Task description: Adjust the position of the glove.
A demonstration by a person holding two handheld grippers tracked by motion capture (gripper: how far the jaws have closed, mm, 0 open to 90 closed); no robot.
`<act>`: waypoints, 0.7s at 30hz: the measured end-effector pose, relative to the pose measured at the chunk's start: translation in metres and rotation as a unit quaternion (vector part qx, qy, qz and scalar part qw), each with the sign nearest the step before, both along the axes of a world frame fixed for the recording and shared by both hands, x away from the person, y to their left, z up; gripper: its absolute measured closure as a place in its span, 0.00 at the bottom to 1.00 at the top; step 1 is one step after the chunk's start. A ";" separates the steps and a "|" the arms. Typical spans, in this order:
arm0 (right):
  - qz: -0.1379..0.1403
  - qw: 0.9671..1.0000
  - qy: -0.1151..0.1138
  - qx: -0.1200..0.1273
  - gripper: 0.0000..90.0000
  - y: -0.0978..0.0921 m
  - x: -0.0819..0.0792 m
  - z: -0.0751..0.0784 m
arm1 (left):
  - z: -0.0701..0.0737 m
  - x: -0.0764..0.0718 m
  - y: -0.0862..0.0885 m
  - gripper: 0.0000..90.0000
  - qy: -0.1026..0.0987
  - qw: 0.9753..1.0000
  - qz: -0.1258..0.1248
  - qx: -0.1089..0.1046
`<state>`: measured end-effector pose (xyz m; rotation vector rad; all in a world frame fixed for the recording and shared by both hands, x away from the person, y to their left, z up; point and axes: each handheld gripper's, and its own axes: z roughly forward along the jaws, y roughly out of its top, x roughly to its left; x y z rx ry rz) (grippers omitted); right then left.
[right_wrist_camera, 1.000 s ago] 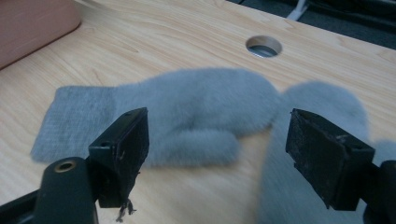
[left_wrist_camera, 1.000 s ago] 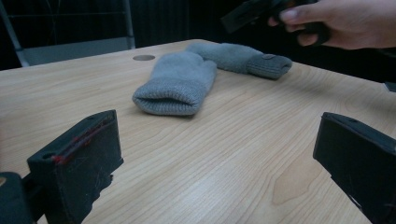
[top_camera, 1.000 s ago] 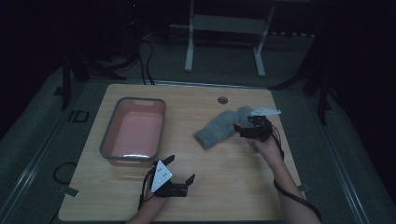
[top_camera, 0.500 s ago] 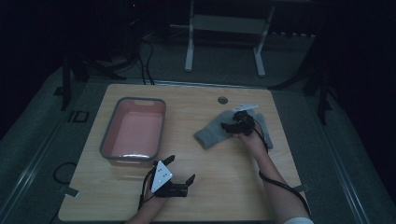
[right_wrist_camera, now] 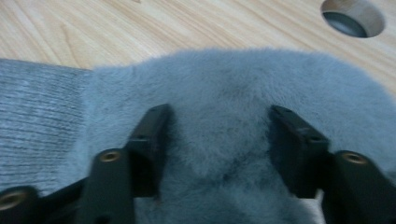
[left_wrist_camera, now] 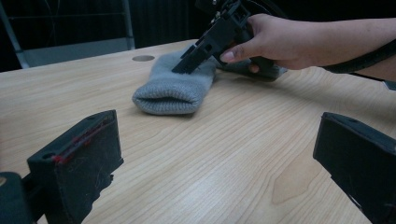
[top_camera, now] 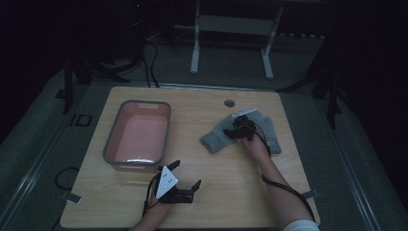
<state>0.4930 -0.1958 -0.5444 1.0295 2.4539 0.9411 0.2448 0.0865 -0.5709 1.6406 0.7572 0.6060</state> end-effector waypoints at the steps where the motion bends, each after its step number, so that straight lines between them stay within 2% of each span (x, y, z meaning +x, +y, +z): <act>1: 0.000 1.000 0.000 -0.001 0.55 0.000 0.000 0.000 | 0.000 0.000 0.000 0.01 0.000 1.000 0.000 0.001; 4: 0.004 1.000 0.000 -0.005 0.67 0.003 -0.001 0.000 | 0.000 0.000 0.000 0.01 0.000 1.000 0.000 0.002; 5: 0.013 1.000 0.001 -0.011 0.79 0.005 -0.002 0.001 | 0.000 0.000 0.000 0.01 0.000 1.000 0.000 0.002; 6: 0.013 1.000 0.001 -0.011 0.79 0.005 -0.002 0.001 | 0.000 0.000 0.000 0.01 0.000 1.000 0.001 0.001; 7: 0.021 1.000 0.003 -0.021 0.86 0.008 -0.002 0.004 | 0.000 0.000 0.000 0.01 0.000 1.000 0.000 0.001; 10: 0.021 1.000 0.004 -0.019 0.90 0.008 -0.002 0.008 | 0.000 0.000 0.000 0.01 0.001 1.000 0.001 0.001; 13: 0.033 0.999 -0.001 -0.016 0.92 0.006 -0.004 0.013 | 0.000 0.001 0.000 0.01 0.003 1.000 0.000 -0.001; 15: 0.047 0.999 0.002 -0.013 0.92 0.006 -0.006 0.017 | 0.000 0.001 0.000 0.01 0.005 1.000 0.000 -0.003; 18: 0.060 0.998 -0.002 -0.024 0.93 0.005 -0.009 0.020 | 0.000 0.001 0.000 0.01 0.003 1.000 0.000 0.000; 19: 0.076 0.997 -0.001 -0.014 0.93 0.002 -0.013 0.024 | 0.000 0.000 0.000 0.01 0.001 1.000 0.000 0.001; 21: 0.083 0.996 0.002 -0.009 0.93 0.000 -0.015 0.026 | 0.000 0.000 -0.001 0.01 -0.002 1.000 0.000 0.005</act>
